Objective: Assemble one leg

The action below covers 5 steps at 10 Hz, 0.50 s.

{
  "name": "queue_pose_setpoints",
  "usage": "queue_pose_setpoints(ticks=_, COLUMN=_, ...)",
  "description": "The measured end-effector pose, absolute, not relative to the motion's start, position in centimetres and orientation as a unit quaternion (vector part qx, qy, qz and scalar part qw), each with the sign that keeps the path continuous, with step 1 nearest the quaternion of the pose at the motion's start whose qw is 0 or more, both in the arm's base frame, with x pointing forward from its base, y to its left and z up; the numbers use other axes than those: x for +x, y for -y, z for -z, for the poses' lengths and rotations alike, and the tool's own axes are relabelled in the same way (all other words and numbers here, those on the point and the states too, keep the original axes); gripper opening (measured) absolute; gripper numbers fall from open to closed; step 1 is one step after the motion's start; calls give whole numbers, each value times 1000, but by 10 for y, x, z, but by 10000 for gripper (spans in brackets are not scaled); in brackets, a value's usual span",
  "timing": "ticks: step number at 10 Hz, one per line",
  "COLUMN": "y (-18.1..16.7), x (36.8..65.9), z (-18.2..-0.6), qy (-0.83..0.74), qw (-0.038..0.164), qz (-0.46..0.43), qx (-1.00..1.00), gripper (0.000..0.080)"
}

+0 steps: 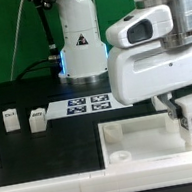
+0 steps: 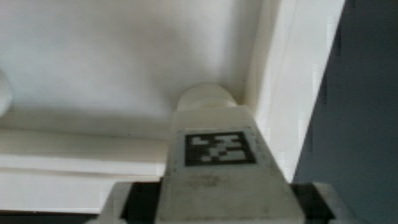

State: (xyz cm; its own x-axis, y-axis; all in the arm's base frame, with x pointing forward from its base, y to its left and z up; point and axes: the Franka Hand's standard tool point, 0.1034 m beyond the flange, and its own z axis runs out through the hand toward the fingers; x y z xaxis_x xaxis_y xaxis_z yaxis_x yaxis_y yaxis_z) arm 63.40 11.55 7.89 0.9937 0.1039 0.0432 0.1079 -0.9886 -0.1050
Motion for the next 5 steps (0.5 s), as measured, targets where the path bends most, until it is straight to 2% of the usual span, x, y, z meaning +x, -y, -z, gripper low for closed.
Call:
queue_pose_setpoints(ticks=2, y=-116, x=634, z=-79, qy=53, qw=54, qz=19, qx=-997, gripper=288)
queue_pose_setpoints(ticks=5, y=-116, x=634, z=-78, qy=-118, qw=57, qz=13, qx=-991, gripper=288)
